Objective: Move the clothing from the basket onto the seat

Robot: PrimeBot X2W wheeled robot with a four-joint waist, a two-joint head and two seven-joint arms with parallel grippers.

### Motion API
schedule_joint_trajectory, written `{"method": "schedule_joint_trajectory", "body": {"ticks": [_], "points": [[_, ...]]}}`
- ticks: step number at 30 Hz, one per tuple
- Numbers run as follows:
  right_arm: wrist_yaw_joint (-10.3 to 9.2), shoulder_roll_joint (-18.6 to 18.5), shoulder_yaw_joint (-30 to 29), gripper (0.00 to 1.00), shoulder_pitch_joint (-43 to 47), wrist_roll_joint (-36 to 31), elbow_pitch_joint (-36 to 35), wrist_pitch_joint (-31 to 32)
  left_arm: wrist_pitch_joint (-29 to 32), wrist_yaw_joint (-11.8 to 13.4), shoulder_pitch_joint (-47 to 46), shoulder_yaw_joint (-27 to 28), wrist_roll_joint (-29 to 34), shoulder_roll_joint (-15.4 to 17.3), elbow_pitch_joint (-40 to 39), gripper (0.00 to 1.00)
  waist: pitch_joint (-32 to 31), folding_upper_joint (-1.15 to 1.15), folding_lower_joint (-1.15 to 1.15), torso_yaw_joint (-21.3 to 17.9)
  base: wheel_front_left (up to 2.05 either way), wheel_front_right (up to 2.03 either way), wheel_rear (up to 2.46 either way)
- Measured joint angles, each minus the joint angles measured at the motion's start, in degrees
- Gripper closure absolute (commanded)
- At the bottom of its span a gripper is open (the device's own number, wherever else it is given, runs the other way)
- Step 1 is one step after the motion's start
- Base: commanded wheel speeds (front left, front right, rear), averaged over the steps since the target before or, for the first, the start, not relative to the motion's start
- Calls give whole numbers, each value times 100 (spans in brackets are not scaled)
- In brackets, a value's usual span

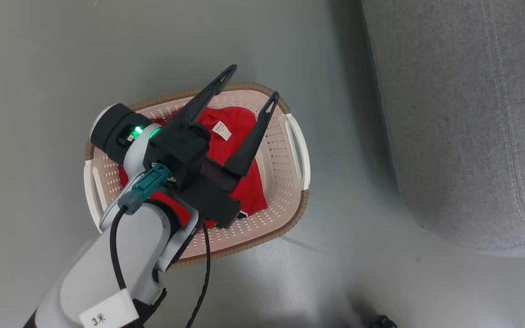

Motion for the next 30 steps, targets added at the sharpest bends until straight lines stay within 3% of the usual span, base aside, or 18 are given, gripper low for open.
{"method": "schedule_joint_trajectory", "body": {"ticks": [9, 10, 12, 13, 30], "points": [[68, 200, 215, 99, 93, -89, 353, -3, -1, 31, 0, 37, 22, 58, 15, 0, 1, 0, -1, -69, 0, 0, 0], [111, 213, 280, 86, 94, -149, 381, -3, -1, 31, 1, 35, 22, 58, 26, 0, -7, 0, -1, -84, 0, 0, 0], [153, 229, 347, 49, 96, -245, 421, -5, -2, 27, 1, 30, 22, 57, 49, 0, -27, 0, -1, -115, 0, 0, 0], [166, 233, 361, 0, 96, -256, 444, -27, -3, 26, 1, 25, 22, 56, 73, 0, -38, -1, -1, -131, 0, 0, 0], [438, 697, 732, 0, 546, -434, 775, -296, -260, -29, 136, 9, -83, 20, 672, 0, -564, -1, -1, -570, 0, 0, 0]]}}
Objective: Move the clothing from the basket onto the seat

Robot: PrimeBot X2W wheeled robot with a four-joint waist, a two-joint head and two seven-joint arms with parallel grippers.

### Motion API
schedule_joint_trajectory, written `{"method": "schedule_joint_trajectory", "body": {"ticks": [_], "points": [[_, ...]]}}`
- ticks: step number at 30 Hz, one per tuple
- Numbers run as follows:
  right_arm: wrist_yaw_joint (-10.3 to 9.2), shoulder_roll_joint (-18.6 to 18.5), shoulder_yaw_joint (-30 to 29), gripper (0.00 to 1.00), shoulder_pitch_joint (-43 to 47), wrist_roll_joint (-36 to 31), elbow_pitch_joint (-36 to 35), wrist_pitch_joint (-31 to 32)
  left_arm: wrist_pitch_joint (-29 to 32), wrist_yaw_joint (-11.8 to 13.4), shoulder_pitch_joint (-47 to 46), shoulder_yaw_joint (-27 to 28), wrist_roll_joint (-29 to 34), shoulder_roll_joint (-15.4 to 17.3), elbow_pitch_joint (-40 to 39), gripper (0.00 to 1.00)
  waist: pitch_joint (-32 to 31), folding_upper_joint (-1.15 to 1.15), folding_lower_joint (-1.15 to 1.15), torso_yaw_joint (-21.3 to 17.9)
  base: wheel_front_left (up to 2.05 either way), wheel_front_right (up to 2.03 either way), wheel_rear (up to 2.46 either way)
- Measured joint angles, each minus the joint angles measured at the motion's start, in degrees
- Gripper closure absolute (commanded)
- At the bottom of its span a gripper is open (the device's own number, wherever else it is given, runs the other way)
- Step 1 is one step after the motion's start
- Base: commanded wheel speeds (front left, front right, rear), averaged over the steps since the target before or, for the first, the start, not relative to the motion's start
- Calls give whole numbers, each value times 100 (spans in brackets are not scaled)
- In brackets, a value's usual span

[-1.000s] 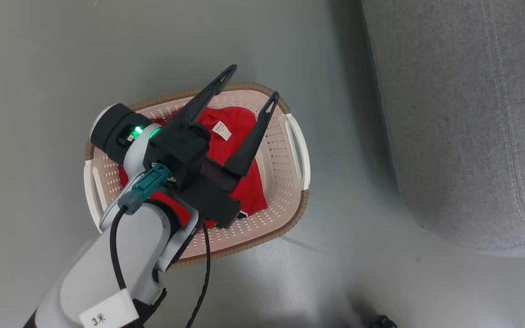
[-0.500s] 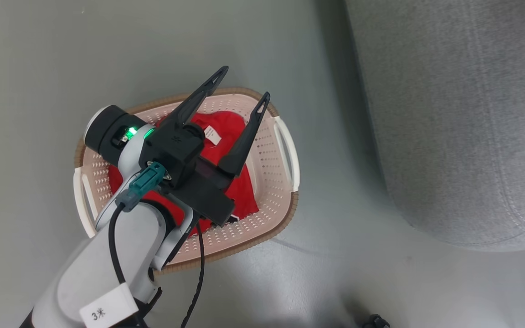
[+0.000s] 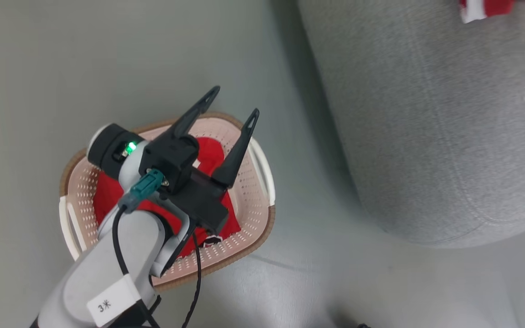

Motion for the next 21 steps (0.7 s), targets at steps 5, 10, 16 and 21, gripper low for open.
{"method": "schedule_joint_trajectory", "body": {"ticks": [5, 10, 16, 21], "points": [[69, 9, 96, 0, 88, -140, 26, -55, -137, -52, 58, -10, -62, -115, 279, 0, -290, 0, 0, -113, 0, 0, 0], [127, 34, 133, 0, 192, -149, 58, -105, -318, -53, 124, 15, -230, -261, 563, 0, -648, 0, 0, -153, 0, 0, 0], [226, 198, 220, 0, 437, -189, 41, -127, -600, -11, 258, 226, -369, -358, 825, 0, -1114, 0, -1, -70, 0, 0, 0], [283, 397, 283, 0, 823, -189, -5, -160, -811, 104, 634, 404, -531, -372, 1068, 0, -1500, 0, -1, 106, 0, 0, 0]]}}
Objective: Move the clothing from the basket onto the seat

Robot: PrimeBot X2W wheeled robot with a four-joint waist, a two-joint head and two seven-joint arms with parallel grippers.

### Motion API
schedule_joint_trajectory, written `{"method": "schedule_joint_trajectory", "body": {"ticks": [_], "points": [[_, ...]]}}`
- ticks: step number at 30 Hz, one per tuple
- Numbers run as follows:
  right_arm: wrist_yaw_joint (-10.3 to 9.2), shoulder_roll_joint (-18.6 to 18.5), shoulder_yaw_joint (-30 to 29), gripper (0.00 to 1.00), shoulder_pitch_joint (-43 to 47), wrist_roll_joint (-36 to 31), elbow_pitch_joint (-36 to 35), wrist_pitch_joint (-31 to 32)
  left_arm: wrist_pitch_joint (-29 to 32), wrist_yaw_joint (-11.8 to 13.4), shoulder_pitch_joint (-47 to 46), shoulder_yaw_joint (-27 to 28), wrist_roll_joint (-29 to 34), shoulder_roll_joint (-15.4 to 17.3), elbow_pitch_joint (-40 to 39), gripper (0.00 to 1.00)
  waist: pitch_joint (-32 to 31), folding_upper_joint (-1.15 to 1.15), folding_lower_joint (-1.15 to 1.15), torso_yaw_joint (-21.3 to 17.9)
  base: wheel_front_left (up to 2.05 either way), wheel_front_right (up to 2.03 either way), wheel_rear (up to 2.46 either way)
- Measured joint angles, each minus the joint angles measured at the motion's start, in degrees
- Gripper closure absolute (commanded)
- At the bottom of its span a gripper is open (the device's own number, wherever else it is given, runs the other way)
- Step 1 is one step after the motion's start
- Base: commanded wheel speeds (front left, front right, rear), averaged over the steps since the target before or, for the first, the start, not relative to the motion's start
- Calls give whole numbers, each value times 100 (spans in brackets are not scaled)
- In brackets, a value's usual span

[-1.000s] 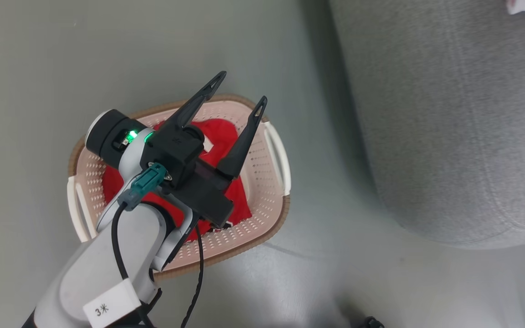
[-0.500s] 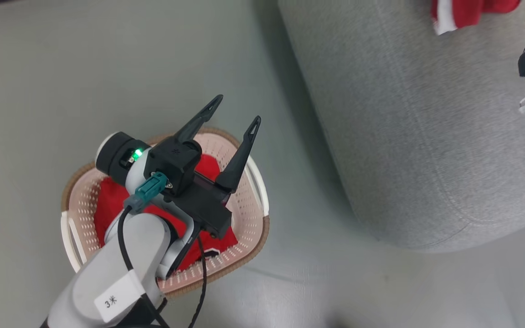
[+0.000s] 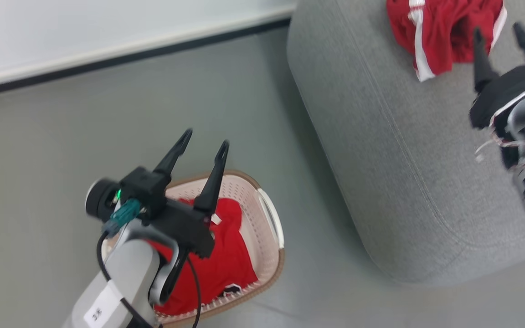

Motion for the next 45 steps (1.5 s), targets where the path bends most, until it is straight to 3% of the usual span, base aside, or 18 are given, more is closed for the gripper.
{"method": "schedule_joint_trajectory", "body": {"ticks": [18, 31, 40, 45], "points": [[88, 595, 58, 0, 2185, 58, -857, -2, -261, 325, 1624, 591, -432, 146, 389, 0, -1559, 0, 0, 833, 0, 0, 0], [-382, 813, 32, 0, 4069, -19, -2566, -1, -299, 533, 2716, 942, -441, 298, -58, 0, -2368, 0, 0, 1159, 0, 0, 0], [-780, 808, -73, 0, 5159, -116, -3944, -2, -300, 613, 3217, 1291, -431, 364, -448, 0, -2513, 1, 1, 1248, 0, 0, 0], [-877, 800, -149, 0, 5744, -129, -4593, -2, -300, 657, 3437, 1450, -413, 365, -662, 0, -2529, 1, 1, 1271, 0, 0, 0]]}}
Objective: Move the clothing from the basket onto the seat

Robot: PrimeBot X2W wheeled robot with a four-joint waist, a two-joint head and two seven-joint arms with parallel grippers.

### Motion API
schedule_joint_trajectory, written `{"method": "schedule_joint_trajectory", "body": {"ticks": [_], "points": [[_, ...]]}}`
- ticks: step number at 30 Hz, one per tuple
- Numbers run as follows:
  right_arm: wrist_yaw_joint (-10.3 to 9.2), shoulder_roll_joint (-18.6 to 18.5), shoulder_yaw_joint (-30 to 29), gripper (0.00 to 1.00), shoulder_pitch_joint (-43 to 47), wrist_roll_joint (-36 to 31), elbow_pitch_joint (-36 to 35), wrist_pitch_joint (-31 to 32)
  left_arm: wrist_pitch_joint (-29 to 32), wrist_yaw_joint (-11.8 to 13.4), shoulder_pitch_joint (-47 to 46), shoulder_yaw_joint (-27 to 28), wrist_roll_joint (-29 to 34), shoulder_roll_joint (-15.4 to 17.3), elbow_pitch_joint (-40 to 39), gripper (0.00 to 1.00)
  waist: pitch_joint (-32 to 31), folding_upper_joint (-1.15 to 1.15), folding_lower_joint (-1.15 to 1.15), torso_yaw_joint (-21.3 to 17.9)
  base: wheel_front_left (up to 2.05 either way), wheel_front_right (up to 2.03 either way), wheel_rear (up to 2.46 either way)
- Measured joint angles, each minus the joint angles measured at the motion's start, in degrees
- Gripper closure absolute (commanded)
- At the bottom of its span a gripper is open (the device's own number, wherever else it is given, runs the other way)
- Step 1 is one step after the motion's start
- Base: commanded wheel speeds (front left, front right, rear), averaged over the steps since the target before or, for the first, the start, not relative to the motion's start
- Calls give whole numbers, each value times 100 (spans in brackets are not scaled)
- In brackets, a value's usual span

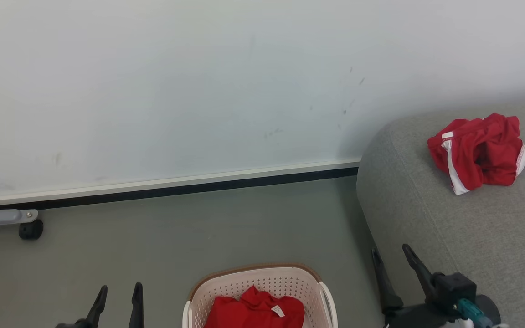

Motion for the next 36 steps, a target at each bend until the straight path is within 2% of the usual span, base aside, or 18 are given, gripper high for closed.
{"method": "schedule_joint_trajectory", "body": {"ticks": [13, 36], "points": [[-178, -85, -241, 0, 859, -91, -1217, 0, -1, 8, 203, 224, 255, -30, -323, 0, 23, 0, 0, 38, 0, 0, 0], [-249, -101, -505, 0, 1214, -282, -1918, 0, -1, 48, 319, 369, 437, -98, -519, 0, 160, 0, 0, 37, 0, 0, 0]]}}
